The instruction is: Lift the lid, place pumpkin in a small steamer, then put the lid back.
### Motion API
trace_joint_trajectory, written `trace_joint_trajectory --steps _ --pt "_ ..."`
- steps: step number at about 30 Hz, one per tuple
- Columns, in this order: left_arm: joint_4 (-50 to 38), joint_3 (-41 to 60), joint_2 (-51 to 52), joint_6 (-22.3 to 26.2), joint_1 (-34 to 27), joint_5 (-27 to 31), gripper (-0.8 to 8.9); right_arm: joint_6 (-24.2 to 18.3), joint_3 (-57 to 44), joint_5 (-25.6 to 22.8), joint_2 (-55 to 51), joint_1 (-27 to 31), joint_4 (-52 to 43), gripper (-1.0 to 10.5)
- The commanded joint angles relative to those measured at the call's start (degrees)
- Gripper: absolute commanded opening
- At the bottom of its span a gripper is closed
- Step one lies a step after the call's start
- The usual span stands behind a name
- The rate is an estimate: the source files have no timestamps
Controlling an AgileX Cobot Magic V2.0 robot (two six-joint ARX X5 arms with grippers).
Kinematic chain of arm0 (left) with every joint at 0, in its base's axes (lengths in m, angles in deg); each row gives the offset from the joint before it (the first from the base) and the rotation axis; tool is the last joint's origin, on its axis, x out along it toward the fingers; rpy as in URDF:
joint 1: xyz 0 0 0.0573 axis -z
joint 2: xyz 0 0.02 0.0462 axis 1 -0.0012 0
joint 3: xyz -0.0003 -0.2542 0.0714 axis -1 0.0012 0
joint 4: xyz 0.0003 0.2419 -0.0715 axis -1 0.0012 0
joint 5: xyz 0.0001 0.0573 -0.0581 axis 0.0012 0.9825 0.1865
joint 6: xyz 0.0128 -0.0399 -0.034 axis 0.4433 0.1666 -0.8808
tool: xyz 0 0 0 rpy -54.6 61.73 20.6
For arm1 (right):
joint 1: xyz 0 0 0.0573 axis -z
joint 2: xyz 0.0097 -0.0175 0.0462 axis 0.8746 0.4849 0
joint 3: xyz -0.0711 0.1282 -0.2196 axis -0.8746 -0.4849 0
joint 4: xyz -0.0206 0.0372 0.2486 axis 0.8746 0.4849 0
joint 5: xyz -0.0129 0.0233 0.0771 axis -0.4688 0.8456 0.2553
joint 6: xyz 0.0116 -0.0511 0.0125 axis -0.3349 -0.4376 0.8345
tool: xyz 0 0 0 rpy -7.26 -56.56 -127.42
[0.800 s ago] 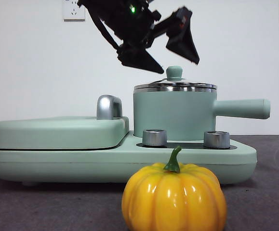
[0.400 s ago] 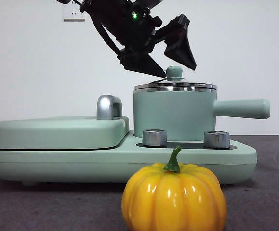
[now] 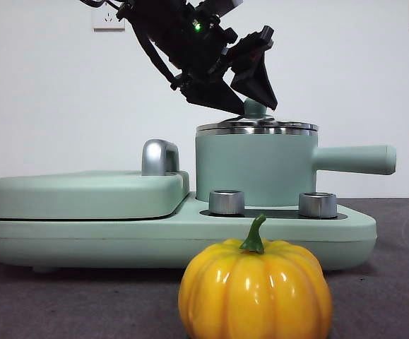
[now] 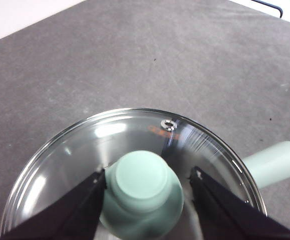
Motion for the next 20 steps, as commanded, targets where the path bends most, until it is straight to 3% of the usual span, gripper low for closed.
trace_joint_trajectory --steps 1,13,17,20 --pt "-0.4 -1.2 -1.5 1.0 0.6 0.3 1.86 0.6 0.8 0.0 0.2 0.0 -0.3 4.9" --pt "-0.5 -1.2 -1.5 1.0 0.6 0.3 1.7 0.7 0.8 0.0 0.2 0.0 -0.3 4.9" --pt "-0.5 -1.2 -1.5 0.8 0.6 0.3 0.39 1.3 0.8 0.1 0.2 0.0 -0.3 4.9" --pt "-0.7 -1.2 -1.5 0.8 0.5 0.3 0.21 1.4 0.8 0.1 0.2 0.0 -0.3 4.9"
